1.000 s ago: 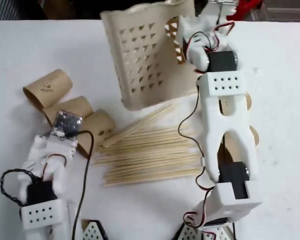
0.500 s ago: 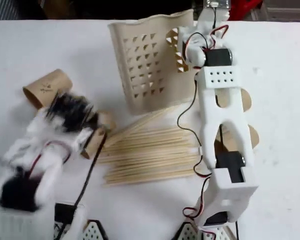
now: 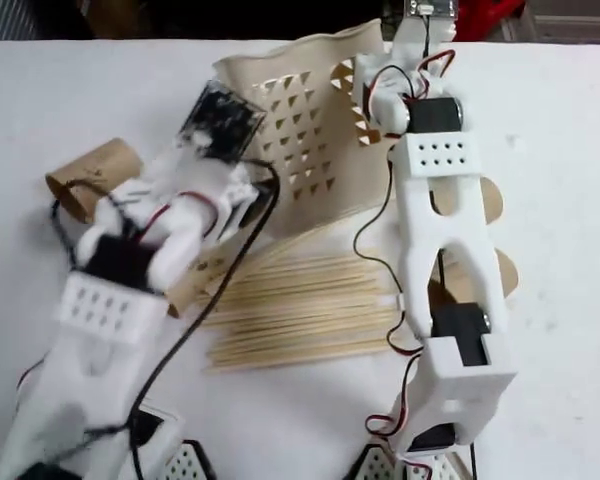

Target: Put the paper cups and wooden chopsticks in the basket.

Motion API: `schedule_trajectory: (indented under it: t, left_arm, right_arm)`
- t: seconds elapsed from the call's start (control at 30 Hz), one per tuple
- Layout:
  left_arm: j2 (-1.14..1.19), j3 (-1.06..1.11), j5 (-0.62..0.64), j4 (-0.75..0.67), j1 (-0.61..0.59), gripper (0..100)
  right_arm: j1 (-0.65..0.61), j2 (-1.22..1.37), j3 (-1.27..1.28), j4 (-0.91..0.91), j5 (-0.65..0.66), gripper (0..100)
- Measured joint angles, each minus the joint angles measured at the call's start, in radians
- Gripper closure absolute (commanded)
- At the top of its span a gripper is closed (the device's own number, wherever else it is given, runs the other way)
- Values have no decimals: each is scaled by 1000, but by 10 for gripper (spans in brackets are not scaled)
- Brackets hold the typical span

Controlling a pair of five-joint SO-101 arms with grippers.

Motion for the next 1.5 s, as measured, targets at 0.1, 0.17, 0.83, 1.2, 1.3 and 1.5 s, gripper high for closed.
schedule_trajectory:
  t: [0.1, 0.17, 0.83, 1.2, 1.3, 1.5]
  left_arm:
    - [106, 5, 0, -103, 0, 736]
    - [178, 5, 0, -152, -3, 736]
    - [598, -25, 2, -431, -126, 736]
    - [589, 23, 5, -431, -123, 736]
    - [583, 37, 5, -431, -123, 736]
    - [594, 48, 2, -431, -127, 737]
  right_arm:
    - [3, 0, 0, 0, 3, 984]
    - [6, 0, 0, 0, 3, 984]
    - [-21, 176, -49, 169, 287, 981]
    - [-32, 158, -43, 199, 379, 878]
    - [-43, 143, -41, 269, 388, 850]
    - [-52, 133, -44, 413, 387, 848]
